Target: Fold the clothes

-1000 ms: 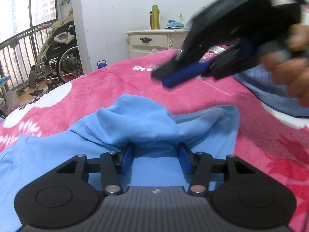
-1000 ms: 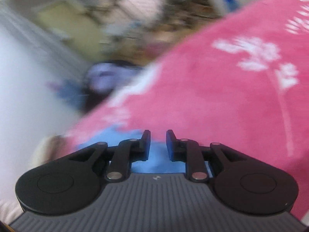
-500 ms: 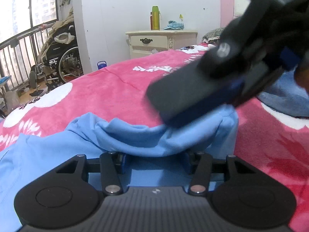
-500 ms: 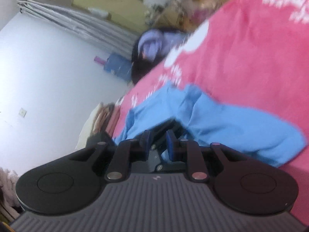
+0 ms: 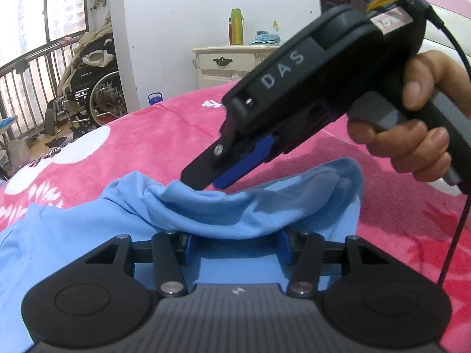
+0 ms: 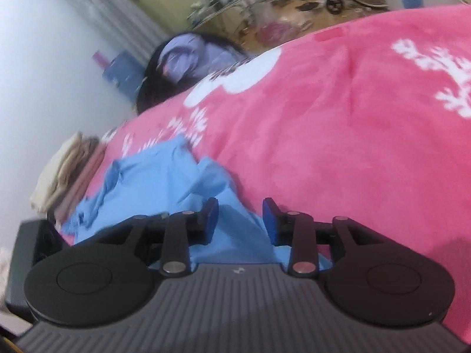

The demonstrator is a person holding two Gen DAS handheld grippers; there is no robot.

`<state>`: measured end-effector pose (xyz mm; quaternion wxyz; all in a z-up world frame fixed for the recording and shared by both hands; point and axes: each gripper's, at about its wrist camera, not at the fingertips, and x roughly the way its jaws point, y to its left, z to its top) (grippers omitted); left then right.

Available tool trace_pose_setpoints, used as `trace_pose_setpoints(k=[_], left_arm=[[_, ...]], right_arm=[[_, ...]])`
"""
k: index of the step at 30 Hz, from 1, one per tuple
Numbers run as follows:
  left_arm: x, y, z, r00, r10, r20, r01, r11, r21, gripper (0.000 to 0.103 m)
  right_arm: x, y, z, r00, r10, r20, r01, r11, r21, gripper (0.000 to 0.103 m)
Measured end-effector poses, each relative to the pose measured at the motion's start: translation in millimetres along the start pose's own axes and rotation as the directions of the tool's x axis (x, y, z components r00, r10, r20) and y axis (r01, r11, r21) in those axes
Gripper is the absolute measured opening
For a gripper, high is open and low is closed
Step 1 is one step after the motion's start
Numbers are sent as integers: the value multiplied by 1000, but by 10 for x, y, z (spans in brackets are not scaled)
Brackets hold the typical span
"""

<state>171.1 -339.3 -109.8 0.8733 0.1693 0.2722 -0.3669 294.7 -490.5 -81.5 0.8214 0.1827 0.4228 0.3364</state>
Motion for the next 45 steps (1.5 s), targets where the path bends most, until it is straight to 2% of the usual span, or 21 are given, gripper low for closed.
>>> trace_pose_setpoints(k=[3,6,9,13,14,18,25,28,34,35,37,39,41,45], left_arm=[[10,10,7,1000,0,-1,0,1000,0,52],[10,16,12,1000,0,-1,0,1000,-2,52],[16,23,17,1000,0,-2,-1,1000,-3,52],[31,29,32,1000,-1,-3,1,1000,-4,53],[32,33,38,1000,-1,-3,1,1000,-5,53],[18,15,39,1000,-1,-4,1,1000,-4,53],[26,30,42,1000,-1,-3,1,1000,-3,53],[25,39,40,1000,-1,-3,1,1000,-3,53],[46,70,56,1000,1,-3,-1,1000,-2,53],[49,75,56,1000,1,-3,-1,1000,-1,53],[54,85,55,1000,2,-3,-2,1000,1,53],[57,91,57,1000,3,-3,-3,1000,3,53],[60,96,59,1000,4,-4,-4,1000,5,53],[144,177,115,1000,7,-5,-7,1000,7,53]], right_arm=[[26,59,-14,1000,-12,-17,10,996,-87,42],[98,86,-19,999,-18,-27,14,992,-126,43],[165,79,-9,999,-6,-38,1,990,-141,43],[216,33,-11,998,42,-45,-46,994,-97,43],[222,22,-16,998,54,-42,-57,995,-82,40],[120,33,-91,998,58,-2,-58,995,-82,8],[-243,113,-157,987,-15,159,33,993,-111,2],[-376,124,-99,965,-70,252,96,991,-94,2],[-509,15,11,889,-261,375,280,960,4,2],[-514,-26,18,880,-284,380,296,955,29,2],[-511,-97,16,846,-370,385,368,926,83,2],[-495,-210,5,820,-431,376,406,902,147,2],[-448,-306,-5,805,-472,360,434,882,187,2],[-254,-436,-4,788,-535,305,488,845,219,4]])
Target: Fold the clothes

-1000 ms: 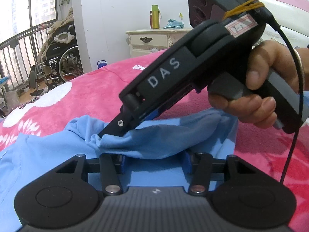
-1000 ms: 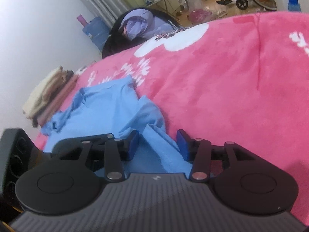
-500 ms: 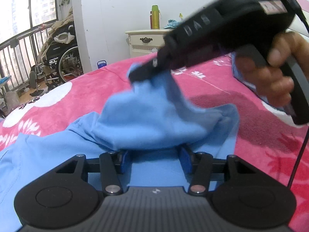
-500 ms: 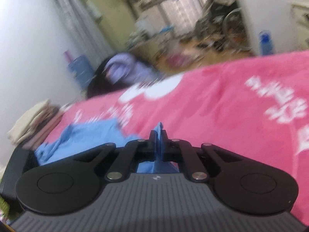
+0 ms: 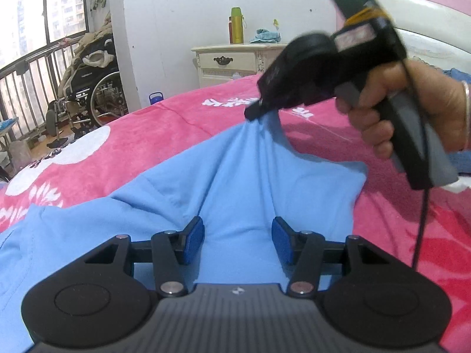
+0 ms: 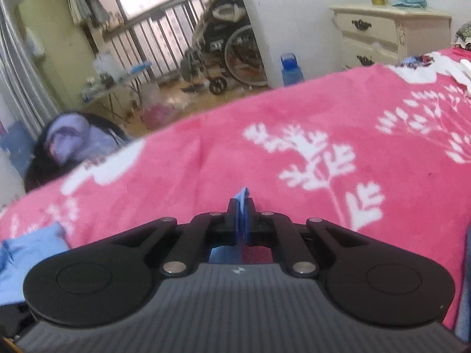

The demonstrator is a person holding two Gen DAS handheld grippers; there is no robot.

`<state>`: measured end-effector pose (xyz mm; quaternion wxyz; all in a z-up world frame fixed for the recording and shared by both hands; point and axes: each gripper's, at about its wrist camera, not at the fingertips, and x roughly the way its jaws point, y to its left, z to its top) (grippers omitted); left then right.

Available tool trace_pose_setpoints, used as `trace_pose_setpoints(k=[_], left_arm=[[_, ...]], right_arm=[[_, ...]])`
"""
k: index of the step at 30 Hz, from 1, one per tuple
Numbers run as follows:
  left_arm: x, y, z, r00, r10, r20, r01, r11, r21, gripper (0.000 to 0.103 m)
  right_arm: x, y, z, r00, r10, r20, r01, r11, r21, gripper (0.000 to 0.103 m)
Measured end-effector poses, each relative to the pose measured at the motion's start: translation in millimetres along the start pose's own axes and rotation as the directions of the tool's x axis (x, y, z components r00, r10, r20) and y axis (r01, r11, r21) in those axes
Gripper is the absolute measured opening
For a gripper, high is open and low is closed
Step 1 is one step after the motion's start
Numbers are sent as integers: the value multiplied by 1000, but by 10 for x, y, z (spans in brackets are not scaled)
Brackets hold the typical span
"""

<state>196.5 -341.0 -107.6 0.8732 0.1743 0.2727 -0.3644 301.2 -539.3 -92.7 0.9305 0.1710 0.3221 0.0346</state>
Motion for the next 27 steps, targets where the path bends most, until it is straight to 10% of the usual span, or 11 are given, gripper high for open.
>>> trace_pose_setpoints(k=[7,21,27], left_arm=[[16,33,14,1000,-3,0,3,1000,-3,53],[5,118,53,999,-43,-6,42,998,-41,60],[-190,295,88,996,-84,14,85,981,-176,61]], right_arm=[[-371,-501,59,996,-19,89,-9,952,305,31],[-853,-514,-528,953,148,-266,6,864,503,33],[-878,-314,-589,951,114,-288,23,900,434,3]])
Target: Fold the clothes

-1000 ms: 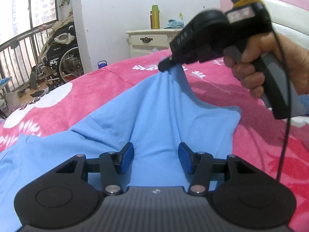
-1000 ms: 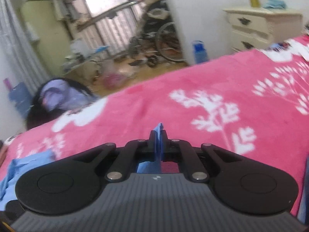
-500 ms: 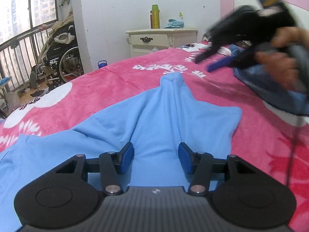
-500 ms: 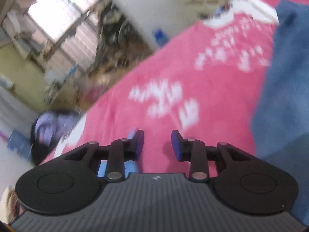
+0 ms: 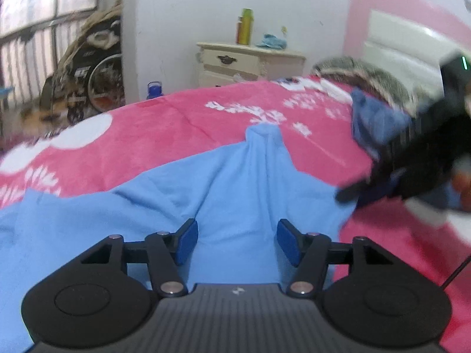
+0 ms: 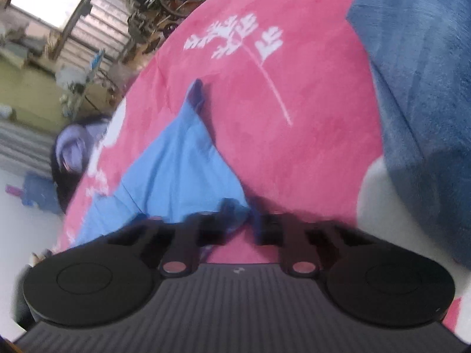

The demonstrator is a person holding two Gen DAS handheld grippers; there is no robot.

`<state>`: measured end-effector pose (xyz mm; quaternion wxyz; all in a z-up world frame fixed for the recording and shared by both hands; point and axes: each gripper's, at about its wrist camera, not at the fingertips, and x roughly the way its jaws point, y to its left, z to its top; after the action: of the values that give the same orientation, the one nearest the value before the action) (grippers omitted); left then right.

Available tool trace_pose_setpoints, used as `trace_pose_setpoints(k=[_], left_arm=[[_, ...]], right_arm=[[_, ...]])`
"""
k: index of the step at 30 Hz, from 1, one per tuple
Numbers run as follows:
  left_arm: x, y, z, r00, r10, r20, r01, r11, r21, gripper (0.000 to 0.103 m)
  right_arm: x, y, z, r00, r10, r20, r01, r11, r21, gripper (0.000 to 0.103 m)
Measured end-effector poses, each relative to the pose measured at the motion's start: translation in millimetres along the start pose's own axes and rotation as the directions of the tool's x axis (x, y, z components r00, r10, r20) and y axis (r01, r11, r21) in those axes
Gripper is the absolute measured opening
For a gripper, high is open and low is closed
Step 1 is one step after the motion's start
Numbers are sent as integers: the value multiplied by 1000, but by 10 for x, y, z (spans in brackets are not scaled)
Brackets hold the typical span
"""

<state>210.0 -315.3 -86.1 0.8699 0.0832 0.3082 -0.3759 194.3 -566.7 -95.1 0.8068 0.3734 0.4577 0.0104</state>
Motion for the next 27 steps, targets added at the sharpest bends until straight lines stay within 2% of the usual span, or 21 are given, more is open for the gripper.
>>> trace_pose_setpoints(k=[8,13,15,17,18,21,24,27], left_arm=[[-165,503,-70,998,58,-8,-59,988,-145,61],[-177,593,-67,998,69,-2,-69,986,-153,60],[-154,590,-66,997,75,-2,-75,986,-150,60],[-118,559,-57,997,83,-2,-82,987,-137,61],[-93,535,-51,996,87,-3,-87,988,-128,61],[-67,493,-62,995,95,0,-95,989,-113,63],[-53,462,-79,994,105,5,-104,990,-99,64],[-24,411,-96,993,121,7,-120,990,-77,66]], right_arm=[[-170,5,-60,989,-116,87,121,991,-53,3],[-106,58,-131,971,-203,125,217,970,-107,2],[-114,71,-137,964,-228,140,245,963,-114,4],[-198,90,-140,936,-295,194,319,942,-107,5],[-246,100,-142,917,-330,224,358,928,-100,11],[-395,200,-93,888,-316,335,378,916,-137,12],[-282,452,-4,935,-133,329,226,938,-263,11],[120,737,108,968,-13,252,121,900,-418,11]])
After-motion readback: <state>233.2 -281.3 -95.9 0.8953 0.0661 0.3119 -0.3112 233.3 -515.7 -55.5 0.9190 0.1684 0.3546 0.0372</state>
